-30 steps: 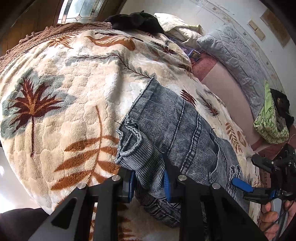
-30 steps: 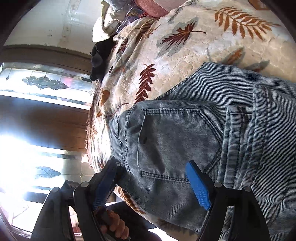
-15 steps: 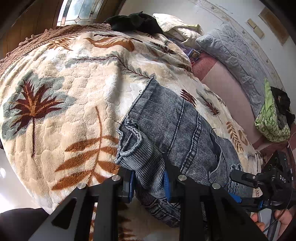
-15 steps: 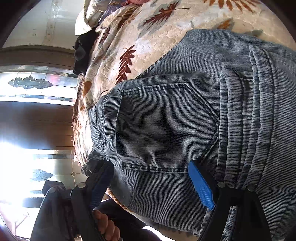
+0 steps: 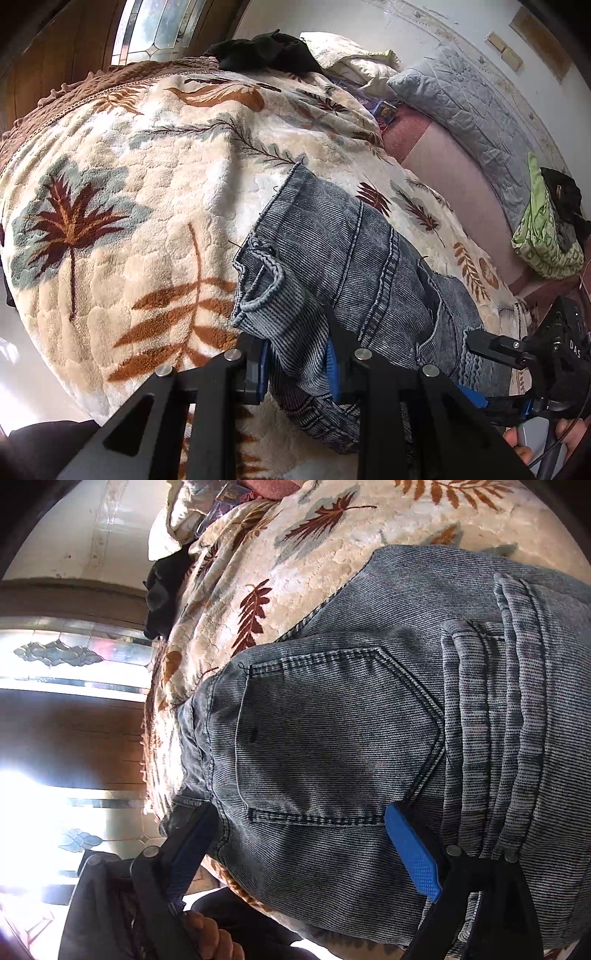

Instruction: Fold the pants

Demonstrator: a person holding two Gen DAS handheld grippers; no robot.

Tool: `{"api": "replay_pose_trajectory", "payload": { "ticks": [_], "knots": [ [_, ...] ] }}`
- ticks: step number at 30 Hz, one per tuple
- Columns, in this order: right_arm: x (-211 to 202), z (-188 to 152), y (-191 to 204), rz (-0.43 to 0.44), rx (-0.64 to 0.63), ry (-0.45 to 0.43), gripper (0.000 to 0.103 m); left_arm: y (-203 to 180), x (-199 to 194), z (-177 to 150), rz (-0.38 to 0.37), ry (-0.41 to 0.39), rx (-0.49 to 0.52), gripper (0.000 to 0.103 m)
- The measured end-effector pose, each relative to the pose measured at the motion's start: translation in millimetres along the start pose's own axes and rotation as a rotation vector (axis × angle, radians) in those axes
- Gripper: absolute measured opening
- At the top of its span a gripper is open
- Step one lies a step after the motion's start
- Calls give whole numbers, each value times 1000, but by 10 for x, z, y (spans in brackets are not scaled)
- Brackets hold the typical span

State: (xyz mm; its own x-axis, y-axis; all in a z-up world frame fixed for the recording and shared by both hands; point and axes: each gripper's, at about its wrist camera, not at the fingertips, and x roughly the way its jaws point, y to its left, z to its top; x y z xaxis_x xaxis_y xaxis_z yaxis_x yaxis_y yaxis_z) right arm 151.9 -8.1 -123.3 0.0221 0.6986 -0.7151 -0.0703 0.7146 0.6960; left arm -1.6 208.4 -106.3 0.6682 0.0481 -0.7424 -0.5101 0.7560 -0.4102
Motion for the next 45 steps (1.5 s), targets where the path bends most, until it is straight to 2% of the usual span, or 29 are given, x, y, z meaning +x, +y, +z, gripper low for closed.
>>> {"api": "replay_pose_trajectory", "payload": {
  "ticks": [2, 6, 11, 15, 21, 24, 28, 30, 32, 34, 35, 37, 39, 42, 45],
  "knots": [
    [-133, -11, -118, 75, 35, -21, 93, -31, -24, 12, 7, -8, 18, 24],
    [-413, -95, -298, 147, 41, -54, 93, -133, -106, 34, 22, -37, 59, 20],
    [-1006, -223, -690, 211, 71, -180, 93, -419, -239, 89, 35, -75, 143, 16],
    [-1350, -353, -1063, 247, 108, -246, 93, -815, -414, 92, 33, -130, 239, 14],
    [-1774, -476, -1560, 317, 169, -358, 93, -1727, -680, -147, -5, -220, 488, 14],
    [-2021, -508, -1740, 342, 186, -419, 93, -2260, -763, -451, -51, -238, 635, 14],
    [-2291, -616, -1912, 334, 185, -483, 93, -2877, -685, -1106, -120, -221, 841, 14],
    [-2376, -670, -2022, 323, 200, -504, 93, -3092, -491, -1505, -141, -145, 940, 14],
    [-2476, -736, -2151, 313, 219, -529, 93, -3207, -201, -1896, -143, -31, 1032, 14],
    [-2537, -797, -2274, 309, 243, -543, 93, -3219, 70, -2217, -76, 44, 1105, 14],
    [-2553, -824, -2327, 309, 255, -545, 93, -3213, 122, -2309, -54, 38, 1132, 14],
    [-2573, -861, -2399, 301, 268, -546, 93, -3216, 53, -2342, -51, -3, 1144, 14],
    [-2579, -871, -2435, 295, 272, -550, 93, -3244, -29, -2215, -78, 5, 1107, 14],
    [-2575, -878, -2435, 300, 275, -553, 93, -3253, -241, -2006, -123, -35, 1030, 14],
    [-2538, -833, -2364, 295, 262, -552, 93, -3238, -302, -1993, -151, -47, 1008, 14]
  ]
}}
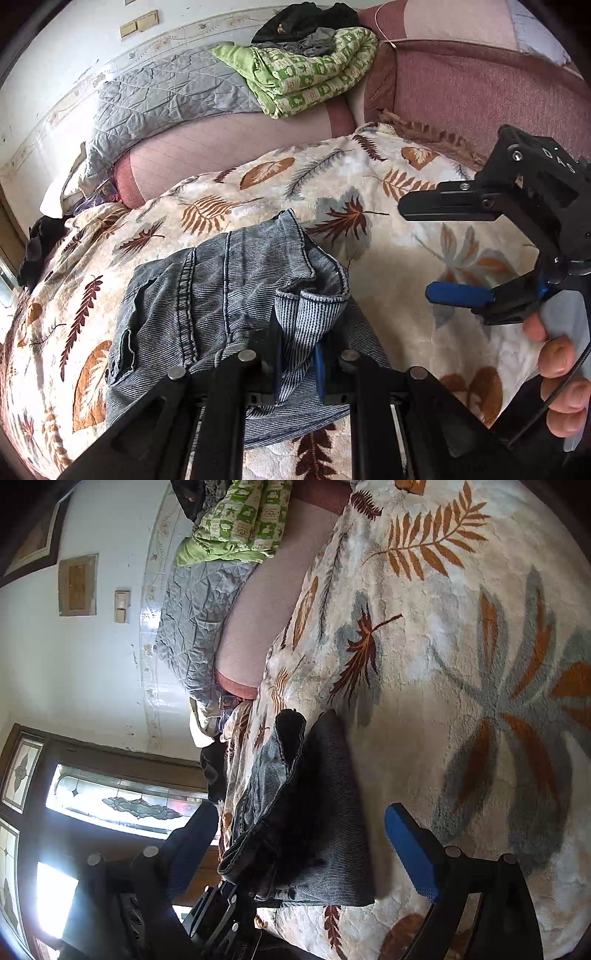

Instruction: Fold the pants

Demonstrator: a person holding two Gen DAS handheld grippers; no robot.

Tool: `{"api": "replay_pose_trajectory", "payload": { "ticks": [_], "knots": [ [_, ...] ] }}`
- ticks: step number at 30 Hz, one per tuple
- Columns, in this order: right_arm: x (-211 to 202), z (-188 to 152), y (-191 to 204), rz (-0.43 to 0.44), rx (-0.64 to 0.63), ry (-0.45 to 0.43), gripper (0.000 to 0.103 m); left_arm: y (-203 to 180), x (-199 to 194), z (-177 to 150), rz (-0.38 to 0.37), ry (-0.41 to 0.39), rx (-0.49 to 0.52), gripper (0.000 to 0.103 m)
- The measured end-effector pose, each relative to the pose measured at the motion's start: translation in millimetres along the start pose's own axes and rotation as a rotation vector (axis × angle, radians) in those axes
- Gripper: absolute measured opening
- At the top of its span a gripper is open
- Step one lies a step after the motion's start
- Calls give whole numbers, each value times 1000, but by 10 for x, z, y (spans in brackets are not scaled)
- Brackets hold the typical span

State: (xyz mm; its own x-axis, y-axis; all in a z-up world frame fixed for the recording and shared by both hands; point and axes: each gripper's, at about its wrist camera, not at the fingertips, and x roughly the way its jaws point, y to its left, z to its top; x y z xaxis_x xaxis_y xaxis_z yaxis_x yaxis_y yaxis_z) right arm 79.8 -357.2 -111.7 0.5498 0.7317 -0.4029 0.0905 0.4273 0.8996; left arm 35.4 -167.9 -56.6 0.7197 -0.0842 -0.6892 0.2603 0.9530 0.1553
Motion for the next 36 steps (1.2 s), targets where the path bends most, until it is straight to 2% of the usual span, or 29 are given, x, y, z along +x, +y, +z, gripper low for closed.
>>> {"api": "replay_pose_trajectory", "payload": {
  "ticks": [1, 3, 5, 6, 9, 11, 12, 13, 14, 15, 16, 17, 19, 22, 24, 26, 28, 29, 30, 32, 33, 36],
  "knots": [
    [25, -7, 12, -5, -4, 6, 93, -36, 117, -38, -11, 35, 15, 14],
    [60, -22, 30, -21, -16, 9, 93, -120, 419, -177, -18, 174, 62, 16],
    [66, -32, 56, -32, -34, 8, 93, -134, 332, -229, -15, 113, 68, 17],
    [57, -37, 71, -39, -45, 1, 93, -120, 269, -215, -35, 110, 60, 22],
    [56, -24, 80, -55, -51, -14, 93, 51, 14, -143, -151, 87, -10, 31],
    [66, -22, 104, -58, -60, -16, 93, 257, -281, -129, -176, 0, -66, 33],
    [75, -24, 136, -60, -72, -14, 93, 394, -454, -149, -178, -59, -99, 38],
    [93, -28, 184, -56, -86, -9, 93, 558, -605, -163, -160, -120, -137, 44],
    [118, -39, 240, -45, -100, 1, 93, 735, -719, -196, -122, -166, -178, 60],
    [161, -53, 310, -26, -112, 19, 93, 910, -771, -231, -73, -193, -224, 66],
    [220, -69, 394, -1, -127, 45, 93, 1089, -769, -261, -31, -199, -269, 66],
    [290, -88, 498, 18, -151, 75, 93, 1256, -703, -310, 3, -180, -308, 66],
    [474, -105, 739, 35, -201, 135, 93, 1474, -425, -392, 30, -68, -349, 66],
    [869, -65, 1108, 75, -232, 234, 93, 1507, 1, -600, -34, 112, -350, 65],
    [1219, -53, 1292, 89, -233, 318, 93, 1435, 71, -721, -61, 111, -353, 66],
    [1623, -78, 1378, 65, -241, 417, 93, 1352, 66, -778, -47, 89, -339, 66],
    [2010, -125, 1306, -43, -288, 495, 93, 1323, 68, -786, -45, 84, -318, 66],
    [2176, -136, 1142, -134, -281, 516, 93, 1336, 68, -793, -57, 82, -319, 66],
    [2295, -136, 905, -178, -215, 532, 86, 1347, 92, -797, -74, 92, -318, 66],
    [2243, -77, 660, -147, -116, 480, 75, 1380, 104, -821, -87, 88, -318, 69],
    [2185, -72, 699, -132, -118, 475, 75, 1401, 105, -827, -99, 86, -325, 69],
    [1933, -84, 938, -203, -219, 448, 81, 1461, 119, -840, -131, 83, -345, 71]
  ]
}}
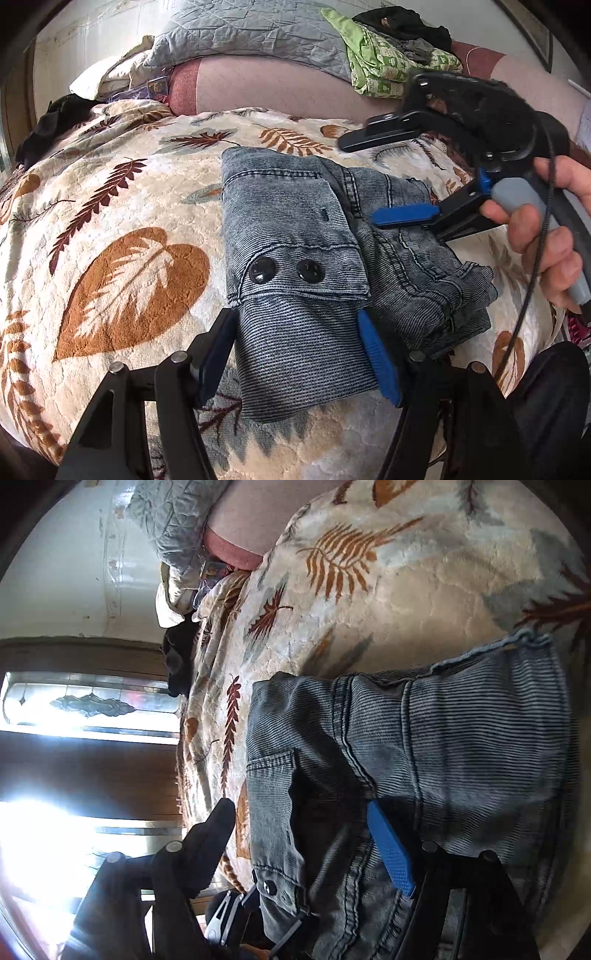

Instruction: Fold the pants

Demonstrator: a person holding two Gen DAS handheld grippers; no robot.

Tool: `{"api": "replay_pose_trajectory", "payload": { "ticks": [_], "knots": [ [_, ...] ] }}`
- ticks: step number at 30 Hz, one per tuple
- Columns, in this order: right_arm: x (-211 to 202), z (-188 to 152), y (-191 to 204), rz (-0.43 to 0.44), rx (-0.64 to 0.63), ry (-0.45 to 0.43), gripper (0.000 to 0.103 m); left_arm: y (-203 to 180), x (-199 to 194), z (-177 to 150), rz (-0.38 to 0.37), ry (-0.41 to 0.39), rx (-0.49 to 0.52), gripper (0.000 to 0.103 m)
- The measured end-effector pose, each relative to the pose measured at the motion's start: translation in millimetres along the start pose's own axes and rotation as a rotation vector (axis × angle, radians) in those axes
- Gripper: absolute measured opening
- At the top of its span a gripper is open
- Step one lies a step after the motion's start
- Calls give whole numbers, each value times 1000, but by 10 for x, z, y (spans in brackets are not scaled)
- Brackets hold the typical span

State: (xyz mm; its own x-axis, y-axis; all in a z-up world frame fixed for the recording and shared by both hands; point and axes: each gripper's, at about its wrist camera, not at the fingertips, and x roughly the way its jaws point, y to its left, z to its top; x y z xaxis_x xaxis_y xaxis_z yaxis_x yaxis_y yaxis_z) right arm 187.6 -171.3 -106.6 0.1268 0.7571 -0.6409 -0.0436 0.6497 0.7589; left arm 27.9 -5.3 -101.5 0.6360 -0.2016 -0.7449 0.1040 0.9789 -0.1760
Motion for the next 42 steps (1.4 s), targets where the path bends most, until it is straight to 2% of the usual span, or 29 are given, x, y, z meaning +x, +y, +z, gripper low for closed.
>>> {"api": "replay_pose_trajectory", "payload": {
  "ticks": [3, 5, 6, 7, 8, 9, 10, 12, 16, 18, 19, 21, 23, 25, 27, 29, 30, 32, 34, 36, 38, 39, 40, 41, 42],
  "knots": [
    [-314, -254, -26, 61, 1, -46, 88, 63, 29, 7, -33, 12, -34, 73],
    [-334, -489, -241, 25, 45, -33, 89, 89, 50, 11, -44, 16, -42, 74],
    [-282, -609, -389, 8, 71, -3, 88, 92, 59, 9, -50, 20, -41, 75],
    [-302, -702, -523, 35, 83, -10, 85, 96, 72, 5, -55, 29, -43, 76],
    [-398, -752, -587, 61, 92, -59, 78, 110, 69, 3, -62, 28, -52, 76],
    [-468, -774, -627, 82, 128, -76, 79, 125, 58, 7, -64, 30, -63, 76],
    [-533, -777, -622, 81, 148, -94, 80, 138, 35, 18, -68, 28, -77, 76],
    [-658, -785, -479, 42, 101, -131, 82, 150, -46, 46, -63, 12, -93, 75],
    [-719, -890, -185, 149, 20, -146, 84, 160, -292, 128, -21, -102, -102, 75],
    [-611, -927, -147, 189, -4, -127, 88, 204, -308, 161, -5, -121, -126, 75],
    [-534, -953, -204, 182, 1, -113, 89, 211, -247, 160, 20, -89, -126, 75],
    [-329, -1015, -448, 109, 90, -67, 88, 199, -22, 94, 31, 27, -106, 76],
    [-378, -1069, -598, 191, 140, -107, 88, 210, -10, 37, 33, 7, -107, 77],
    [-441, -1016, -531, 166, 148, -88, 88, 205, -68, 53, 39, 6, -108, 76],
    [-535, -878, -304, 94, 77, -106, 88, 208, -182, 81, 38, -45, -121, 76],
    [-582, -679, -28, 94, 5, -115, 88, 185, -237, 102, 50, -83, -105, 76],
    [-572, -562, 109, 92, -18, -116, 88, 187, -203, 109, 57, -74, -101, 76],
    [-458, -305, 383, 88, -69, -90, 88, 217, -12, 63, 46, 14, -109, 76],
    [-263, -60, 616, 91, -104, -58, 88, 286, 17, 32, 21, 7, -153, 79],
    [43, 155, 810, 97, -123, 5, 89, 287, 14, 46, 13, 9, -144, 80],
    [395, 313, 874, 53, -144, 60, 89, 283, 24, 33, 13, 4, -138, 80],
    [576, 367, 844, 7, -158, 94, 89, 287, 27, 28, 9, 2, -144, 80],
    [749, 418, 750, -74, -161, 118, 88, 290, 29, 28, 5, 2, -150, 80],
    [842, 433, 583, -144, -112, 126, 86, 293, 34, 28, 7, 3, -152, 80],
    [868, 437, 491, -141, -59, 126, 81, 301, 37, 31, 4, 2, -152, 80]
  ]
}}
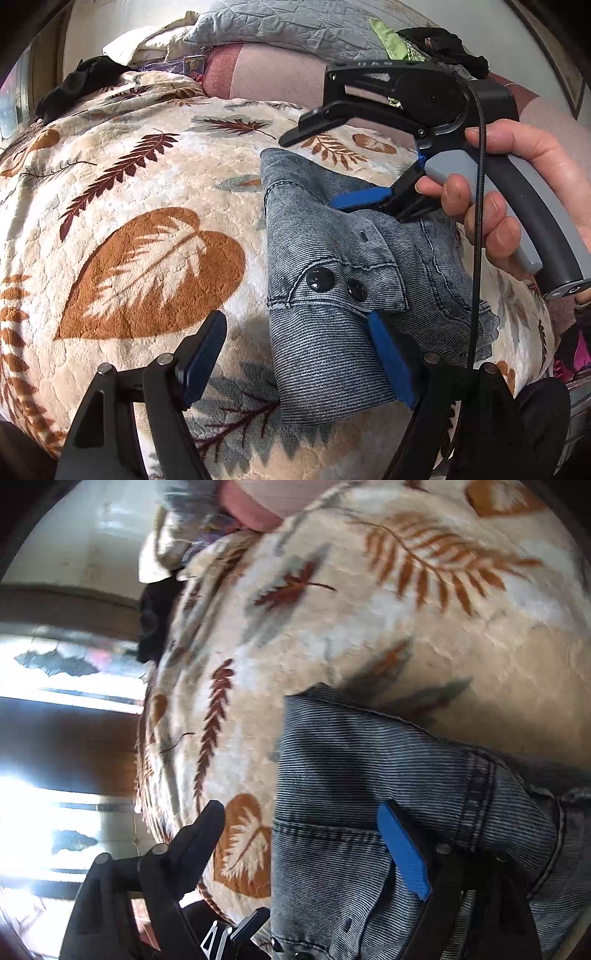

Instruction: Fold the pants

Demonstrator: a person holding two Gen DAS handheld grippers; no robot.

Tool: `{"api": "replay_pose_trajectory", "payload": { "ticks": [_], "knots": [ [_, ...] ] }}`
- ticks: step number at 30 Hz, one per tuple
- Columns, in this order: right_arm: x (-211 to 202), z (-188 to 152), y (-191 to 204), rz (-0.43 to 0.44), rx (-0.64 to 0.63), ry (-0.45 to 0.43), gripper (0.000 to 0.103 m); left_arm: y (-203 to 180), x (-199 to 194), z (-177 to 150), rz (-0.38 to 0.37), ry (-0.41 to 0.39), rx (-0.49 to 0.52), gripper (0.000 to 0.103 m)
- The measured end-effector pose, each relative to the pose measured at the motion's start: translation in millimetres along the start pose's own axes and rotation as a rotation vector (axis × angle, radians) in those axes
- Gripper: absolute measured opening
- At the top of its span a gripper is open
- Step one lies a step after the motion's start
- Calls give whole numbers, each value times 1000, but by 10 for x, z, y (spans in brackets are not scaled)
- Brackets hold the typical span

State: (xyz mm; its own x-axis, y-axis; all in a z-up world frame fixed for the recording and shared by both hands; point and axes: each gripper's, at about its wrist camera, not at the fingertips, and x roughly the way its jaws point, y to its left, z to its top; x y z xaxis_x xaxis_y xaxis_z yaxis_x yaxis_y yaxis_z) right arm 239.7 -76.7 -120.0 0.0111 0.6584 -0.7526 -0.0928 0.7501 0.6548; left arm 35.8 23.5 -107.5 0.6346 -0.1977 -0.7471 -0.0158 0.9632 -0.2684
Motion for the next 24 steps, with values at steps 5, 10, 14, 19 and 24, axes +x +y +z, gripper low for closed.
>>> {"api": "replay_pose_trajectory", "payload": {
  "ticks": [5, 10, 14, 19, 24],
  "knots": [
    [-309, 175, 454, -72, -141, -55, 81, 43, -94, 21, -54, -15, -50, 79],
    [-24, 480, 948, -415, -419, 0, 81, 28, -418, 77, -59, -171, -34, 79],
    [493, 491, 968, -612, -598, 156, 68, 183, -77, 18, -117, 16, -148, 79],
    [803, 492, 938, -660, -644, 254, 34, 180, -7, 6, -117, 26, -140, 79],
    [765, 439, 969, -664, -673, 227, 11, 194, 39, -16, -130, 41, -157, 79]
  ]
}}
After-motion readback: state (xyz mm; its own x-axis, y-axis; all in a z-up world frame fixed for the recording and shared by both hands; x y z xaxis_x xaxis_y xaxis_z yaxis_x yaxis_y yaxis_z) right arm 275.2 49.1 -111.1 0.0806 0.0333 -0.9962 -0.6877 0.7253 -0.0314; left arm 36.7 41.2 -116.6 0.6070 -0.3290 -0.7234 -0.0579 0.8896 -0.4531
